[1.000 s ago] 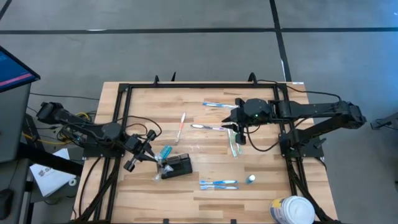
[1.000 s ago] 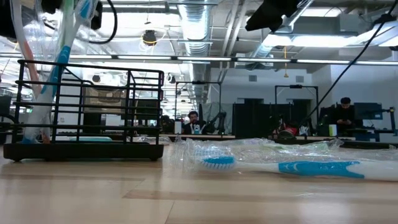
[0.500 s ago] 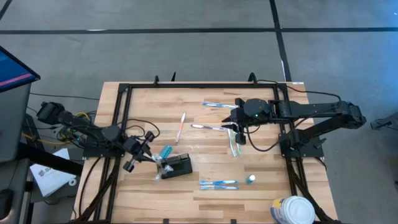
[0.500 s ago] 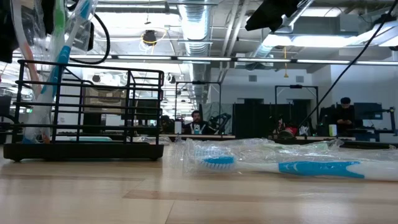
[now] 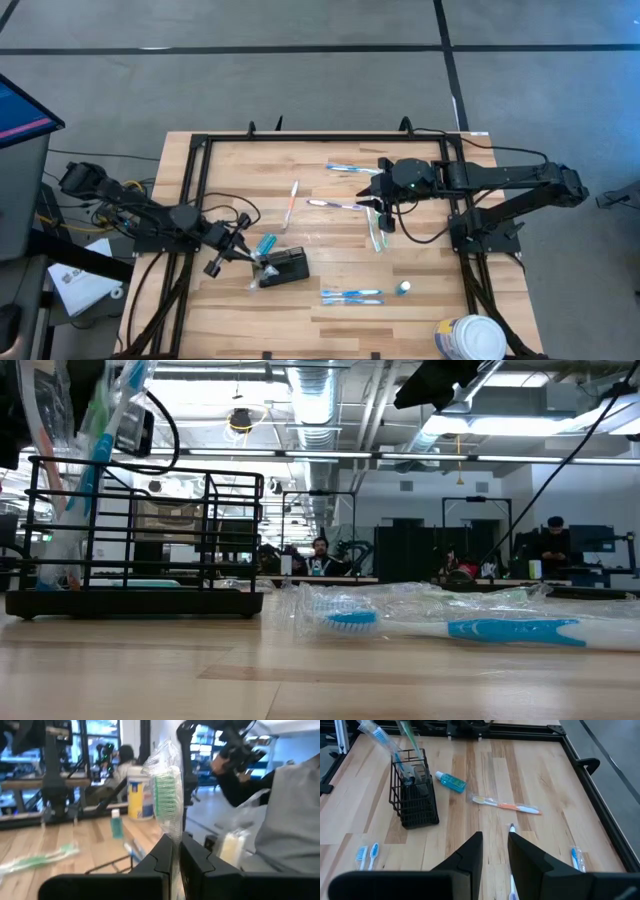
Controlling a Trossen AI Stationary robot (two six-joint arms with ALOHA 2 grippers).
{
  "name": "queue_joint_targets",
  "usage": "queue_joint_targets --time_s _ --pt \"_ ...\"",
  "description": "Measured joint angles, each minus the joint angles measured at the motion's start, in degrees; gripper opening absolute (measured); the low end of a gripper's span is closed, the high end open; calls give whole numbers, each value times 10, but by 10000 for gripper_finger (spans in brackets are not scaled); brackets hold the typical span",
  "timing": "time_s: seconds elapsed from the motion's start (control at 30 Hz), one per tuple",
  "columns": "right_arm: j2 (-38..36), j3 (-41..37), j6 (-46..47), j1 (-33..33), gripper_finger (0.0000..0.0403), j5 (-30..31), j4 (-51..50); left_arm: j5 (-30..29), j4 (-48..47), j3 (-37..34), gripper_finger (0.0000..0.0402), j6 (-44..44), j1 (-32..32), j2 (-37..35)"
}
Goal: Pick & Place toothbrushing station
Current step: Put the white green toothbrush into the black toothbrush rack
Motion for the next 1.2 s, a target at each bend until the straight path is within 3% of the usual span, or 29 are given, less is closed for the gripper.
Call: queue_joint_targets --time_s 0.53,0.9,1.2 --pt "0 0 -3 0 82 0 1 -9 5 0 30 0 0 40" --pt "0 0 -5 0 82 0 2 -26 2 0 15 0 0 86" --pt "0 0 -5 0 82 0 2 -29 4 0 42 -2 0 88"
